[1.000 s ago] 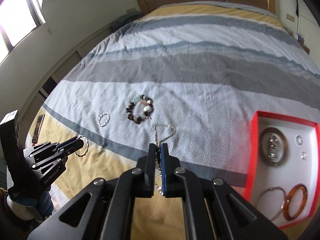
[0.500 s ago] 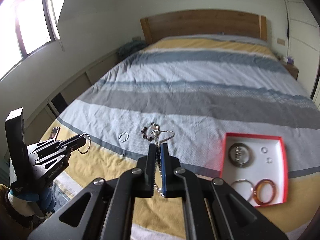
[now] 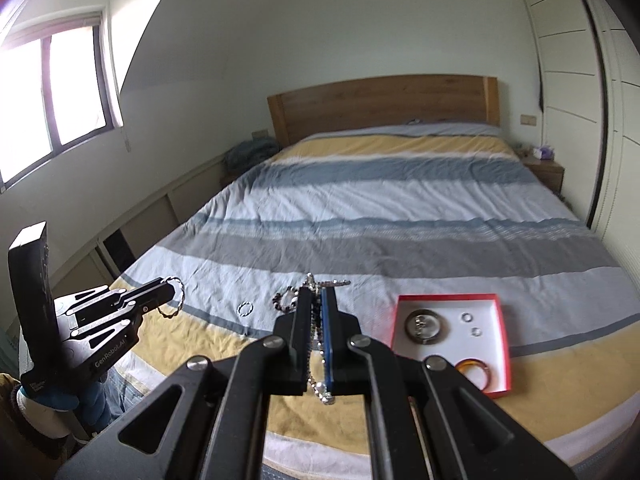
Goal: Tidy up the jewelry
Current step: 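Carry the twisted hoop and pearl necklace over the red box with both tools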
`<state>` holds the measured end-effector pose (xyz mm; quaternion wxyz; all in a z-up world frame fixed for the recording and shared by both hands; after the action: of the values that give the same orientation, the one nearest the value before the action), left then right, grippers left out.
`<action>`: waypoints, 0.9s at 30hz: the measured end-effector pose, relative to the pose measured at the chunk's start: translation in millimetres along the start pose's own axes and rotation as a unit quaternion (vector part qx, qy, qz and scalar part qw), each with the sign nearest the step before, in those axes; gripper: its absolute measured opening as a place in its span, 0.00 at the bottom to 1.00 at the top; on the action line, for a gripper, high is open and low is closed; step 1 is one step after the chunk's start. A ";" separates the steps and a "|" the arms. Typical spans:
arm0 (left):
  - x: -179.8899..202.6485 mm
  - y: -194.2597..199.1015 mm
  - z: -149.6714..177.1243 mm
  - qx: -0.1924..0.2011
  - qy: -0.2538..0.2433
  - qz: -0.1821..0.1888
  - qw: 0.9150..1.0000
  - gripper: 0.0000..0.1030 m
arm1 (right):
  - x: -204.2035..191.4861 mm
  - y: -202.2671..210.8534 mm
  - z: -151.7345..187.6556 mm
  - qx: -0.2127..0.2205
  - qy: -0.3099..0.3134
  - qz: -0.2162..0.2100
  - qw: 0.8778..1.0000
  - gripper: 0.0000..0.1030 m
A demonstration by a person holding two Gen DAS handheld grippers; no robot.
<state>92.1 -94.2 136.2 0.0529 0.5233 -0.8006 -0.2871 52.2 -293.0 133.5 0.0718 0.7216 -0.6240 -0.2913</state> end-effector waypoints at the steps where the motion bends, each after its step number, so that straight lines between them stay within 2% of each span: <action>1: 4.9 3.0 -4.6 0.005 -0.003 0.003 1.000 0.05 | 2.2 5.6 -1.5 0.004 -0.001 0.001 1.000 0.04; 8: 42.7 7.5 -41.6 0.034 -0.020 0.033 0.999 0.05 | 27.1 47.6 -16.6 0.036 -0.005 0.020 0.999 0.04; 13: 73.7 -8.9 -55.3 0.031 -0.036 0.056 0.997 0.05 | 54.4 55.6 -21.8 0.039 -0.017 0.037 0.998 0.04; 20: 111.5 -60.8 -50.5 -0.010 -0.055 0.083 0.995 0.05 | 103.5 30.5 -14.2 0.013 -0.047 0.057 0.997 0.04; 27: 140.0 -121.4 -38.6 -0.057 -0.058 0.104 0.991 0.05 | 146.4 -23.1 0.2 -0.039 -0.067 0.070 0.995 0.04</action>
<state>142.4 -266.3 75.4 0.0654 0.4156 -0.8347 -0.3554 79.6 -426.0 74.1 0.0777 0.6518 -0.6642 -0.3577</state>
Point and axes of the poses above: each gripper's, at about its wrist camera, not at the fingertips, and y roughly against the way its jaws point, x to its right, z to its underside, the point moved 1 cm from there along -y, roughly the way its jaws point, and after that the axes turned 11 degrees about -y, right-handed, at the moved point
